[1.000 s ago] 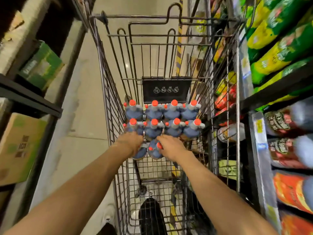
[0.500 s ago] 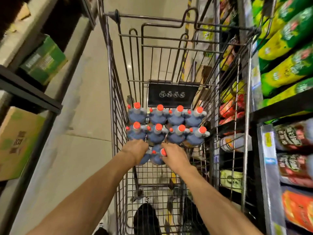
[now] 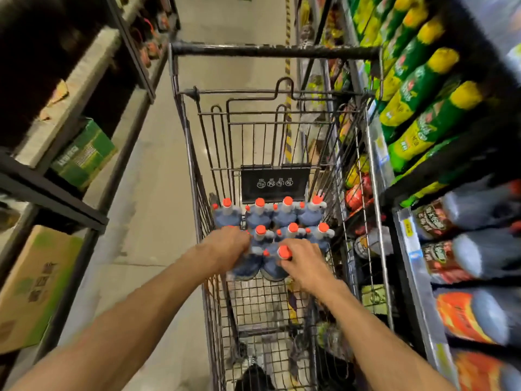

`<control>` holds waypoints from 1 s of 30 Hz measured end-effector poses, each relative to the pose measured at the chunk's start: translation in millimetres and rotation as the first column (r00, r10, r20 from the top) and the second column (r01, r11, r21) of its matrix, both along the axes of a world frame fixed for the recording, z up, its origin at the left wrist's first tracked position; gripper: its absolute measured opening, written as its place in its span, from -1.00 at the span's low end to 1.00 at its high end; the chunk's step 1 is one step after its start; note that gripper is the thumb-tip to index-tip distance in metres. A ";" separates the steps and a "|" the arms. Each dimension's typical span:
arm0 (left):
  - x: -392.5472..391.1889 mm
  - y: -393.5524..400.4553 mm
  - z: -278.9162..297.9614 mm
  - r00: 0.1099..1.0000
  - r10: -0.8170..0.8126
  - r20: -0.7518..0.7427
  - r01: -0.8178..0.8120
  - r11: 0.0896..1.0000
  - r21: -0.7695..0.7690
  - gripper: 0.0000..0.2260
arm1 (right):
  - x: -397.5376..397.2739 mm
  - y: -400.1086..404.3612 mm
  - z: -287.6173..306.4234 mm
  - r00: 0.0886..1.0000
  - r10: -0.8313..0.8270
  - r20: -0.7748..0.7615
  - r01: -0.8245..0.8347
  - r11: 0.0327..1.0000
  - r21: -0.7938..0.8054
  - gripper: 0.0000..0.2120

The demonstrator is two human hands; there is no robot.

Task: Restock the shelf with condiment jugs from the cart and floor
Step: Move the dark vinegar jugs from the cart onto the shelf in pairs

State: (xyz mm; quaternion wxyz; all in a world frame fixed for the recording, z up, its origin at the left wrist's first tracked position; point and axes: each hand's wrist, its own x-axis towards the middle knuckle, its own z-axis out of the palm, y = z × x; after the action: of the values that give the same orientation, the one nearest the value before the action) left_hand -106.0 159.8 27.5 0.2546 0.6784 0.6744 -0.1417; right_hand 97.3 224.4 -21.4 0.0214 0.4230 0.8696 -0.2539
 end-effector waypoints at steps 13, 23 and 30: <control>-22.7 -54.0 178.9 0.856 -0.041 0.516 -0.237 0.855 0.461 -0.76 | 19.7 -62.7 217.9 0.868 -0.213 -0.449 0.266 0.962 0.058 -0.85; -6.6 -112.9 310.2 0.394 -0.206 0.896 -0.343 0.871 0.351 -0.76 | 42.5 -182.1 352.9 0.580 -0.361 -0.730 0.542 0.840 0.016 -0.92; 15.9 -168.1 365.3 0.188 -0.278 0.942 -0.246 0.915 0.319 -0.86 | 56.5 -286.8 411.3 0.338 -0.341 -0.877 0.741 0.671 0.025 -0.94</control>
State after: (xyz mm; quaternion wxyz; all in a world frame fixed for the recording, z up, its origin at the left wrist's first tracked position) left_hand -90.2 -8.3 392.8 0.4779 0.6538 0.3608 0.4625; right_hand 153.8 -62.4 389.9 -0.5634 0.5194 0.6055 -0.2147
